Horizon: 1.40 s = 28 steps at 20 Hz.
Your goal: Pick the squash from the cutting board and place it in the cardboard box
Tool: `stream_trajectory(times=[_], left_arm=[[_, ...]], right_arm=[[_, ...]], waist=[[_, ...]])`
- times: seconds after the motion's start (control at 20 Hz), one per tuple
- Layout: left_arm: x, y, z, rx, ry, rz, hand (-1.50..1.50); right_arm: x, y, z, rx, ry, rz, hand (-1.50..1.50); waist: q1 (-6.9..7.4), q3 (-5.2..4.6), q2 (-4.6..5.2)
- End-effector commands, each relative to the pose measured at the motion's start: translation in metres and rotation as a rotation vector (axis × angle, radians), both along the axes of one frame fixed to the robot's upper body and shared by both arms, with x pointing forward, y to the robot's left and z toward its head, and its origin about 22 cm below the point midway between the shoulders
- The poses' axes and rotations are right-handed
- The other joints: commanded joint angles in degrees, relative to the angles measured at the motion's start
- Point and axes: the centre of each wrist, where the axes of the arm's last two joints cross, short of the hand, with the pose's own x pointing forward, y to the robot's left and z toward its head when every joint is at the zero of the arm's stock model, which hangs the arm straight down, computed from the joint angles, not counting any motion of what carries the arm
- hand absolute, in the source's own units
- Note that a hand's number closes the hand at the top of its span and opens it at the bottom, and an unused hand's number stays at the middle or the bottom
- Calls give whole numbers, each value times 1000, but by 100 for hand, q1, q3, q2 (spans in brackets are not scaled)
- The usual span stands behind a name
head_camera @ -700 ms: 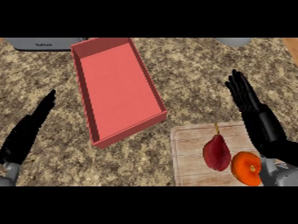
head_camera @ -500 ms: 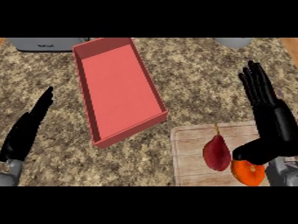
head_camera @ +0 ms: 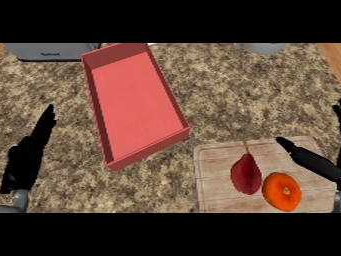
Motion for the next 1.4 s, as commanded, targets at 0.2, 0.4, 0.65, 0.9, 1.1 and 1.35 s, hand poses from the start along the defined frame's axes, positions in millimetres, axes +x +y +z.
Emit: stream_trajectory(times=[0.2,0.4,0.65,0.9,1.1,1.35], left_arm=[[-1,-10,-14,-4,-6,22,0],[-7,-10,-14,-7,-7,14,0],[-6,-16,-7,-11,-15,-16,0],[-5,-5,-3,-2,-7,1,0],[-8,-22,-18,-7,4,1,0],[12,-21,-4,-6,-4,-27,0]], right_arm=[[-58,-23,-7,-285,180,41,-150],[-58,-54,39,-515,399,83,-150],[-68,-53,56,-678,734,229,-150],[-81,-15,82,-702,901,354,-150],[-80,9,84,-728,969,354,-150],[-49,34,74,-704,989,276,-150]], waist=[[7,2,2],[41,-14,0],[94,-17,15],[83,-4,3],[101,5,15],[136,9,22]])
